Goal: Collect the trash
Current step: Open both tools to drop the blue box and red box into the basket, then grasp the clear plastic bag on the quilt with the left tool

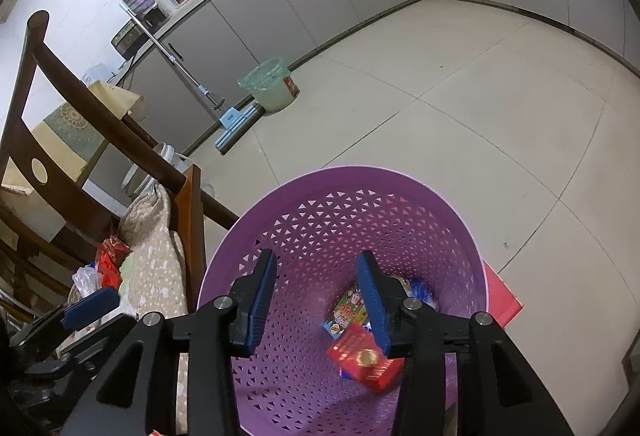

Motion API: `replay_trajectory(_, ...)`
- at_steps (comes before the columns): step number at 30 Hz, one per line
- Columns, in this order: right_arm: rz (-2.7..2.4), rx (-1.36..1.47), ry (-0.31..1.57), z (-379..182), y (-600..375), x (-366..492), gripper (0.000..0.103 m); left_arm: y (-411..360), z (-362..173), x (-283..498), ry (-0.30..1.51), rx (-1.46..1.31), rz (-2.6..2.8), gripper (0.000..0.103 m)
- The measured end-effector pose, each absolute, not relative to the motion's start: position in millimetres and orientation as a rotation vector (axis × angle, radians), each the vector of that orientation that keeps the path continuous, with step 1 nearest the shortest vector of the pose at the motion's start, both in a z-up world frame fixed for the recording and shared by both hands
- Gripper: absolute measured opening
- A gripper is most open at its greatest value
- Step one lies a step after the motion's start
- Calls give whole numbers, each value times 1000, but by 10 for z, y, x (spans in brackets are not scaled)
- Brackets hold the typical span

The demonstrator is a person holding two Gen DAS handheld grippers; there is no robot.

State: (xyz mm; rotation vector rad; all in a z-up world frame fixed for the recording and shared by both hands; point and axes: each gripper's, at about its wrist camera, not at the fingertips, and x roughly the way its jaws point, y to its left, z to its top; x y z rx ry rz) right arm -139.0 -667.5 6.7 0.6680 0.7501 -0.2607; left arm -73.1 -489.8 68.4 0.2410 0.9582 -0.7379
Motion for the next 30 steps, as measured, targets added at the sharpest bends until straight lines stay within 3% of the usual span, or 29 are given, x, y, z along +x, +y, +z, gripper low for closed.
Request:
replay_trajectory(12,-278,641,732,127,-6579,-1386,65,-4061,829,-874,908,227,-622,75)
replay_trajectory(23,-263,597,730,211,-6275,-1322,67,-2528,879,-379,924,105,-277,76)
replay_trajectory(30,-264,543,751,191,-6088,-1242,69,-2009,790,193,974,5,-171,76)
